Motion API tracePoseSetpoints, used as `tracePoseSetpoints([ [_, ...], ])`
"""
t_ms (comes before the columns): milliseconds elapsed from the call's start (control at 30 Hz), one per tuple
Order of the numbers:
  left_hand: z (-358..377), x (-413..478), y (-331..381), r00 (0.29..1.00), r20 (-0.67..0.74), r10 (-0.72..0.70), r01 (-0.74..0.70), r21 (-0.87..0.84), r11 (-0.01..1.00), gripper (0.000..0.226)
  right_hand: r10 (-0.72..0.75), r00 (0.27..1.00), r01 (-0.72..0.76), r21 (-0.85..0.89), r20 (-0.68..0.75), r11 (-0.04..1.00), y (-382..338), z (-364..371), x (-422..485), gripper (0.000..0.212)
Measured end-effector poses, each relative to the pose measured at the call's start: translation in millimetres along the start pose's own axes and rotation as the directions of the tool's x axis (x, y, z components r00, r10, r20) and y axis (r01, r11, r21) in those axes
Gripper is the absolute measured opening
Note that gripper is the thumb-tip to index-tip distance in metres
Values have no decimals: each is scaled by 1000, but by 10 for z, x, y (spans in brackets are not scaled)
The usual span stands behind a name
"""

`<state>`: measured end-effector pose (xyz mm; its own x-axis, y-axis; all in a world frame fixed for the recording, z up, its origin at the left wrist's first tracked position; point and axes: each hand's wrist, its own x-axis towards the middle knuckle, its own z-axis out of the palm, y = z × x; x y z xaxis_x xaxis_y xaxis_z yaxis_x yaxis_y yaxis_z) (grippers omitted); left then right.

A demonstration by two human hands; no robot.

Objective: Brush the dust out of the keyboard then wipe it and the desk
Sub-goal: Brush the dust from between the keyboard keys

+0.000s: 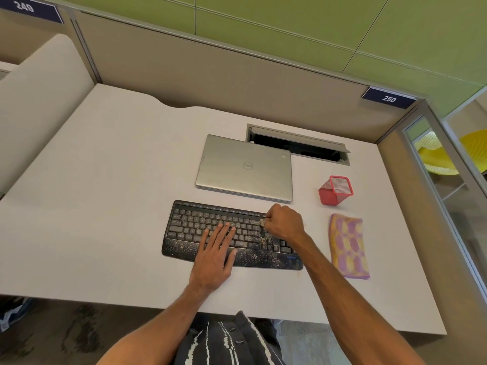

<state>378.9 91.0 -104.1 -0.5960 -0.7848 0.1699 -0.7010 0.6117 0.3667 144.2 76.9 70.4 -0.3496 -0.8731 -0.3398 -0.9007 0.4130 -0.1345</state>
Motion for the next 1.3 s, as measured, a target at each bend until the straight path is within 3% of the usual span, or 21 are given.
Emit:
tracePoseSetpoints([
  [100,-1,-1,5,1000,-4,0,0,-11,1000,68,-17,994,19,-17,111,1000,0,-35,35,9],
  [267,3,7,6,1000,0,-1,1,-2,1000,67,-9,999,11,55,-38,998,52,-120,56,15],
  [467,3,2,5,1000,11,-4,4,6,1000,68,-57,986,52,39,155,998,129,-116,37,16],
  [633,2,3,2,1000,23,-7,7,10,1000,68,-77,996,78,9,-49,997,262,-194,-31,20],
  [900,-14,5,0,1000,11,-3,3,-3,1000,68,-180,982,183,-54,58,982,313,-129,-100,19],
  [1033,-17,6,11,1000,24,-6,6,-1,1000,68,-141,987,139,-36,-71,990,332,-140,-115,22],
  [1300,-10,-1,8,1000,11,-5,5,-2,1000,68,-53,998,49,92,44,995,332,-105,-109,16],
])
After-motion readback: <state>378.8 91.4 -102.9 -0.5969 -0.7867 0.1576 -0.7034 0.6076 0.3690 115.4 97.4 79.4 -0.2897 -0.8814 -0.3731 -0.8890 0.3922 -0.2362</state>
